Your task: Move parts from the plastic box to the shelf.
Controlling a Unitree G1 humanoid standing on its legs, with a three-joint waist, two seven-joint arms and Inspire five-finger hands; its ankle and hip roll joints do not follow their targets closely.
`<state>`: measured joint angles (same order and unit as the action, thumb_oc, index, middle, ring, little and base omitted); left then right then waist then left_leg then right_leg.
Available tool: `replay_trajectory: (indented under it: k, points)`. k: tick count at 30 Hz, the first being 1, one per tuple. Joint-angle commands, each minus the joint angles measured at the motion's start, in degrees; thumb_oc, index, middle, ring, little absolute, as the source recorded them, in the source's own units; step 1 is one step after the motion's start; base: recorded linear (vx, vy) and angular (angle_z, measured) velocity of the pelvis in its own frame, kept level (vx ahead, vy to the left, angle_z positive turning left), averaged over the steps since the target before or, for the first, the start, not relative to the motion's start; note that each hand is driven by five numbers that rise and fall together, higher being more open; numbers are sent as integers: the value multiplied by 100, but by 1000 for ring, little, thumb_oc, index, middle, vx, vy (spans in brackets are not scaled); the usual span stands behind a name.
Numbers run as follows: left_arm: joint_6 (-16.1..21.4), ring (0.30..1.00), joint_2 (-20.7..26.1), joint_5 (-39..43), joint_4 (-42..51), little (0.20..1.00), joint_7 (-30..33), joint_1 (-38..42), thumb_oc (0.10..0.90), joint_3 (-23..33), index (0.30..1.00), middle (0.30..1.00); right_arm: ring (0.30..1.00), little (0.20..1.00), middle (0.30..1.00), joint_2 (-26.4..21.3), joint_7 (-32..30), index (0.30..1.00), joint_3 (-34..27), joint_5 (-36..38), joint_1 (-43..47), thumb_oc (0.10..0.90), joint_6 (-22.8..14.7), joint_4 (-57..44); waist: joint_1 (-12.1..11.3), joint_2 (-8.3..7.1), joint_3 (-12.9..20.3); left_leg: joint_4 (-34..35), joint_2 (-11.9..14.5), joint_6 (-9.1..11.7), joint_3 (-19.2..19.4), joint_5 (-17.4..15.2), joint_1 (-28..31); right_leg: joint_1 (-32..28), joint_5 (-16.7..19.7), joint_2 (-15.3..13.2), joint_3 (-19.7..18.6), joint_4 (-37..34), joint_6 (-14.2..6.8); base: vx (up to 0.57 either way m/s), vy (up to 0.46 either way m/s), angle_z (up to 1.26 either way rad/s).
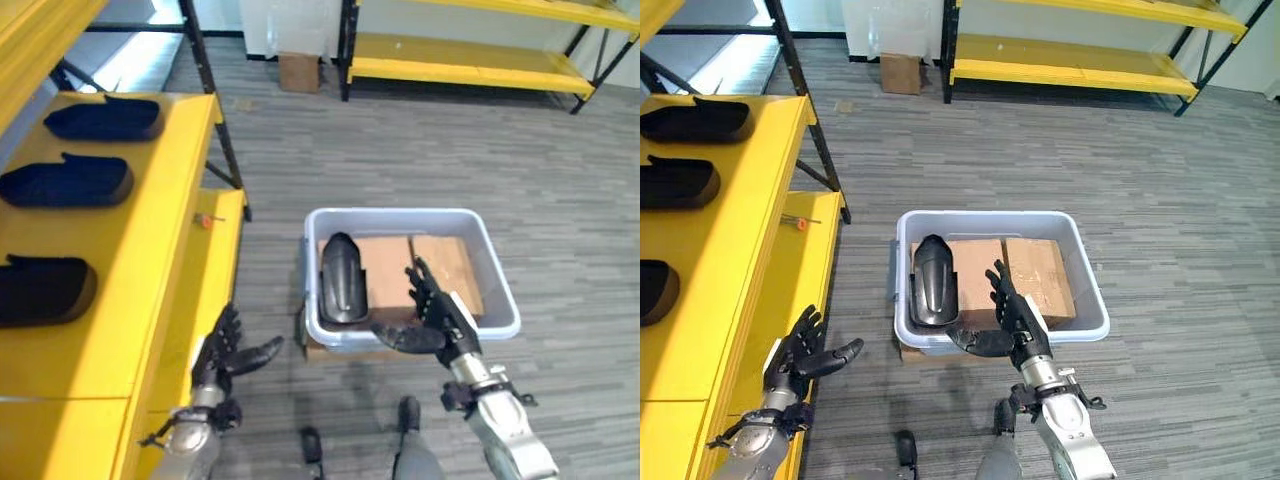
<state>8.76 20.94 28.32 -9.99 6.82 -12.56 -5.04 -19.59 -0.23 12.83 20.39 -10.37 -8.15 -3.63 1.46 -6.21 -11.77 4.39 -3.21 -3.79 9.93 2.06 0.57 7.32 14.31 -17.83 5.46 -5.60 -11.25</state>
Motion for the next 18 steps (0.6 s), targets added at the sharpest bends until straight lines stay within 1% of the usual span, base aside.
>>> replay_trajectory:
  k: [1, 2, 3, 4, 5, 6, 10, 15, 17, 18]
  points:
    - [491, 1000, 66, -182, 738, 1000, -161, 176, 900, 122, 1000, 1000, 1000, 1000, 1000, -206, 100, 1000, -333, -10, 691, 900, -510, -372, -6, 43, 180, -152, 789, 537, -384, -314, 216, -31, -75, 228, 189, 281, -81, 218, -298, 34]
    - [481, 1000, 38, -132, 763, 1000, -207, 105, 900, 135, 1000, 1000, 1000, 1000, 1000, -277, 141, 1000, -358, 24, 654, 900, -507, -381, 18, 89, 210, -164, 955, 623, -480, -285, 193, -102, -332, 355, 307, 374, 27, 162, -244, 19]
    - [480, 1000, 38, -131, 765, 1000, -207, 102, 900, 136, 1000, 1000, 1000, 1000, 1000, -278, 142, 1000, -357, 25, 653, 900, -507, -382, 30, 95, 212, -167, 961, 626, -493, -286, 189, -105, -337, 359, 322, 377, 30, 194, -339, 20]
    - [464, 1000, 14, -82, 784, 1000, -238, 40, 900, 157, 1000, 1000, 1000, 1000, 1000, -398, 155, 1000, -389, -12, 660, 900, -519, -403, 17, 139, 216, -163, 1128, 718, -562, -218, 146, -121, -534, 469, 467, 468, 129, 109, -226, 36]
    - [457, 1000, 12, -65, 787, 1000, -261, 27, 900, 152, 1000, 1000, 1000, 1000, 1000, -429, 135, 1000, -396, -27, 671, 900, -528, -402, 26, 159, 212, -154, 1187, 749, -592, -189, 119, -129, -582, 504, 528, 494, 155, 108, -225, 50]
    - [456, 1000, 11, -65, 788, 1000, -262, 27, 900, 152, 1000, 1000, 1000, 1000, 1000, -430, 135, 1000, -395, -27, 672, 900, -529, -401, 36, 163, 214, -153, 1191, 752, -602, -187, 115, -129, -585, 507, 539, 496, 158, 46, -120, 44]
    - [429, 1000, 50, 25, 857, 1000, -259, 35, 900, 120, 1000, 1000, 1000, 1000, 1000, -635, 27, 1000, -429, -78, 865, 900, -570, -395, -6, 270, 131, -14, 1424, 878, -664, 41, -22, 6, -813, 648, 758, 715, 242, 51, -152, 15]
    - [416, 1000, 78, 57, 920, 1000, -265, 28, 900, 109, 1000, 1000, 1000, 1000, 1000, -786, -48, 1000, -441, -249, 1053, 900, -564, -347, -49, 309, 52, 26, 1496, 919, -713, 134, -126, 129, -903, 681, 839, 861, 278, 14, -92, 11]
    - [445, 1000, 154, 129, 1060, 1000, -270, 58, 900, 92, 1000, 1000, 1000, 1000, 1000, -1168, -326, 1000, -410, -894, 1631, 900, -602, -206, -162, 368, -113, 39, 1562, 956, -773, 238, -308, 356, -994, 680, 922, 1084, 309, -42, -94, 2]
    - [445, 1000, 151, 130, 1060, 1000, -270, 62, 900, 98, 1000, 1000, 1000, 1000, 1000, -1168, -330, 1000, -402, -898, 1645, 900, -607, -195, -156, 370, -112, 38, 1563, 957, -776, 239, -317, 366, -998, 679, 923, 1092, 310, -55, -72, 13]
